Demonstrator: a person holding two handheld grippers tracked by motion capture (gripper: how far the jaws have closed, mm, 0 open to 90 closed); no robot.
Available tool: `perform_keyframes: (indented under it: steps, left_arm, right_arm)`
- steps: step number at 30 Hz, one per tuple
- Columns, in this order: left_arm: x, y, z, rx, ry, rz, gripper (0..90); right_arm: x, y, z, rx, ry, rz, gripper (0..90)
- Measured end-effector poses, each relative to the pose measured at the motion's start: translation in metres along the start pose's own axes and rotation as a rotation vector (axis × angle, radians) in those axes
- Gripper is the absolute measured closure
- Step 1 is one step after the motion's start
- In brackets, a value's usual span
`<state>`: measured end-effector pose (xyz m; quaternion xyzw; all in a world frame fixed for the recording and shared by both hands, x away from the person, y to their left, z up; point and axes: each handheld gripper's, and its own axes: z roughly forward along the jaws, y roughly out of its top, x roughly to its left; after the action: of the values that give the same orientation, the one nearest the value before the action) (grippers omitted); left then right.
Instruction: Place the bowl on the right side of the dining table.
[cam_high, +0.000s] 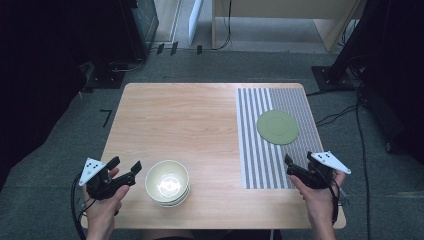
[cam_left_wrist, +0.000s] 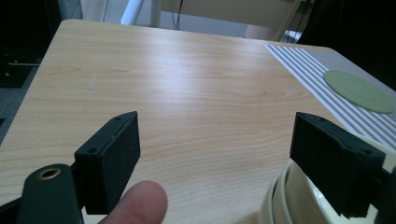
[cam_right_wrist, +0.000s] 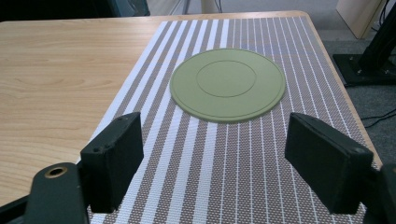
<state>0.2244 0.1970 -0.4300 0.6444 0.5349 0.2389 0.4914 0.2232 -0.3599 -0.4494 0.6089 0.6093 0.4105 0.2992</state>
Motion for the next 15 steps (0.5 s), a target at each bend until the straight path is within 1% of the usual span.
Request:
perform_keyframes:
  steps: [3,4,6,9,10,12,13,15]
  left_arm:
    - [-0.001,0.000,0.000,0.001,-0.005,-0.005,15.9]
    - [-0.002,0.000,0.000,0.006,-0.017,-0.014,15.9]
    - [-0.002,0.000,0.001,0.008,-0.010,-0.019,15.8]
    - [-0.003,0.000,0.001,0.011,-0.021,-0.013,15.8]
    - [-0.005,0.000,0.002,0.016,-0.008,-0.002,15.7]
    - [-0.006,0.000,0.003,0.025,-0.009,0.003,15.8]
    - [-0.007,0.000,0.004,0.031,-0.010,0.004,15.8]
    - [-0.008,0.000,0.005,0.036,-0.015,-0.002,15.8]
  right_arm:
    - [0.002,0.001,0.000,-0.003,0.001,0.002,20.3]
    - [0.004,0.001,-0.001,-0.005,0.007,0.005,20.6]
    - [0.007,0.001,0.000,-0.006,0.010,0.000,20.8]
    - [0.010,0.002,0.000,-0.005,0.019,-0.003,21.2]
    - [0.011,0.002,0.000,-0.005,0.022,-0.004,21.1]
    - [0.013,0.002,0.000,-0.005,0.022,-0.007,21.2]
    - [0.016,0.002,0.000,-0.003,0.026,-0.009,21.2]
    - [0.017,0.002,0.000,-0.002,0.029,-0.011,21.2]
